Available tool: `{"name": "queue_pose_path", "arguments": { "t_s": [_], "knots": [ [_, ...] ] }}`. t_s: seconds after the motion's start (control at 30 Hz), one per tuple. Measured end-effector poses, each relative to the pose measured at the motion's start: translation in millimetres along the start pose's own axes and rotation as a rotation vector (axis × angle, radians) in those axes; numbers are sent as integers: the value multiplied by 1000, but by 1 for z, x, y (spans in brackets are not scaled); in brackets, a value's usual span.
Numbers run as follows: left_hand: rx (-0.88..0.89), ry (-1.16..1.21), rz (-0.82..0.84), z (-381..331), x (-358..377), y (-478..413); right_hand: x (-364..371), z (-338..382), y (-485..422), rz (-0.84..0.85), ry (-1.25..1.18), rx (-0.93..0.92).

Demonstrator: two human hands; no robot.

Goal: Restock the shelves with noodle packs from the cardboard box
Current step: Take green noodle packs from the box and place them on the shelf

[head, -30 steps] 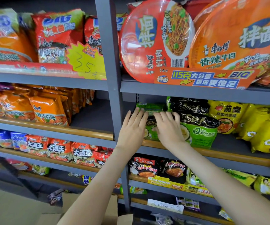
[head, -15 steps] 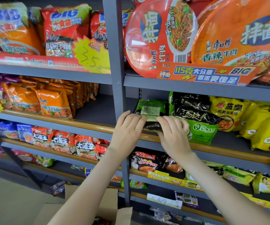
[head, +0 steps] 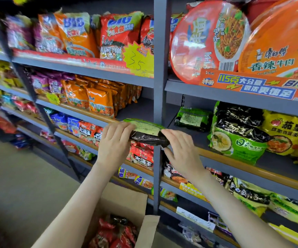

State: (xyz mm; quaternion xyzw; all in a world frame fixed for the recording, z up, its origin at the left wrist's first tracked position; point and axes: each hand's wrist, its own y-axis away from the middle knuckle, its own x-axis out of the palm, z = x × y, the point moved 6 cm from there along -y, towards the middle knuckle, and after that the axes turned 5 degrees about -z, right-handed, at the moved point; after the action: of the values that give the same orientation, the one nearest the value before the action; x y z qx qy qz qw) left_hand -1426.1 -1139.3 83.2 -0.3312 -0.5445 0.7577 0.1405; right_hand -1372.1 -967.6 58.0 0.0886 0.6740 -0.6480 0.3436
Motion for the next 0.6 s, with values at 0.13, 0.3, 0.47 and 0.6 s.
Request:
{"name": "queue_pose_path", "arguments": {
  "t_s": [0.13,0.3,0.47,0.6],
  "knots": [
    [-36,-59,93,38,26,16,29,12,-20,52,-32,-22],
    [-101,-74,182,77,68,25,85,18,-42,152,52,-96],
    [-173,-35,240,109,111,37,131,17,-53,127,190,-83],
    [-128,31,159,122,124,34,141,13,-60,62,162,-37]
  ]
}}
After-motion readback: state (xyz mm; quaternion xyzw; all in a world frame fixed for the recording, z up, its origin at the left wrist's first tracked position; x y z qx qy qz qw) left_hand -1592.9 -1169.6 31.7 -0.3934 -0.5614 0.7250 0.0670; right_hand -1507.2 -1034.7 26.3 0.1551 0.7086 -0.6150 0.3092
